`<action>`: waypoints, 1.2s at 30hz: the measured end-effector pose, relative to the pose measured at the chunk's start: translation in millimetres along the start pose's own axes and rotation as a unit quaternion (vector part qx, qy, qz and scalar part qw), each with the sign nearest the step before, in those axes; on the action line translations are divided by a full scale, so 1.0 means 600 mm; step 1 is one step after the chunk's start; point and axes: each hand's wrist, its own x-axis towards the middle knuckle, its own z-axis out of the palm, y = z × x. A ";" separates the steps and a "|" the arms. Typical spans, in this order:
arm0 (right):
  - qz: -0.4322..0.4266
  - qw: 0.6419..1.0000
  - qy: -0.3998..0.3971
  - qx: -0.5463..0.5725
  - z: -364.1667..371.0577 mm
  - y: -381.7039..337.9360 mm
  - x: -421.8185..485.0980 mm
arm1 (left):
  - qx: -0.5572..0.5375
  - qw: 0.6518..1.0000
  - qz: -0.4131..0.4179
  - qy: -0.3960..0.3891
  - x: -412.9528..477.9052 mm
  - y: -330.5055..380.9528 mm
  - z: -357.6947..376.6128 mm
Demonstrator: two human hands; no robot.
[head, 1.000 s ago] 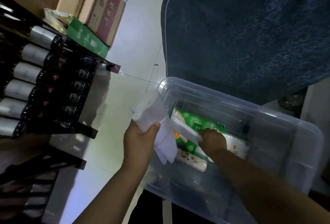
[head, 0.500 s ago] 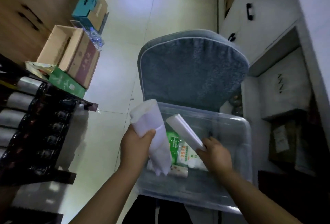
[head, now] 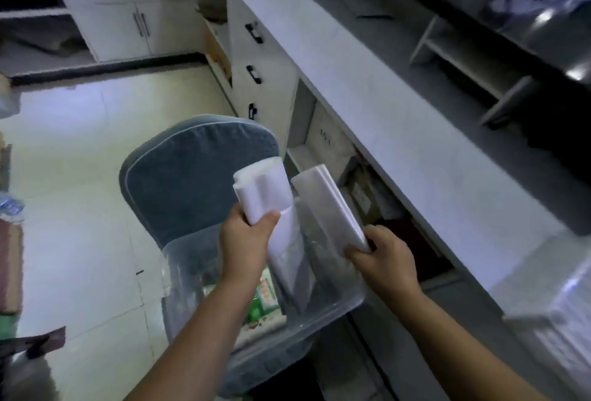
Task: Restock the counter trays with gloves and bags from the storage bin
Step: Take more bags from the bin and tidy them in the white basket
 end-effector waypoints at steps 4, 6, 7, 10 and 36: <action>0.063 0.995 0.083 0.006 -0.096 0.051 -0.032 | -0.016 0.995 0.044 -0.083 -0.029 0.058 0.087; 0.093 0.986 0.139 0.019 -0.142 0.081 -0.052 | -0.018 0.991 0.071 -0.115 -0.050 0.090 0.134; 0.106 0.980 0.168 0.031 -0.164 0.098 -0.064 | -0.019 0.988 0.085 -0.131 -0.064 0.106 0.159; 0.153 0.959 0.232 0.057 -0.225 0.153 -0.103 | -0.035 0.974 0.123 -0.187 -0.112 0.154 0.237; 0.338 0.843 0.363 0.209 -0.533 0.626 -0.241 | 0.174 0.816 0.217 -0.506 -0.412 0.198 0.905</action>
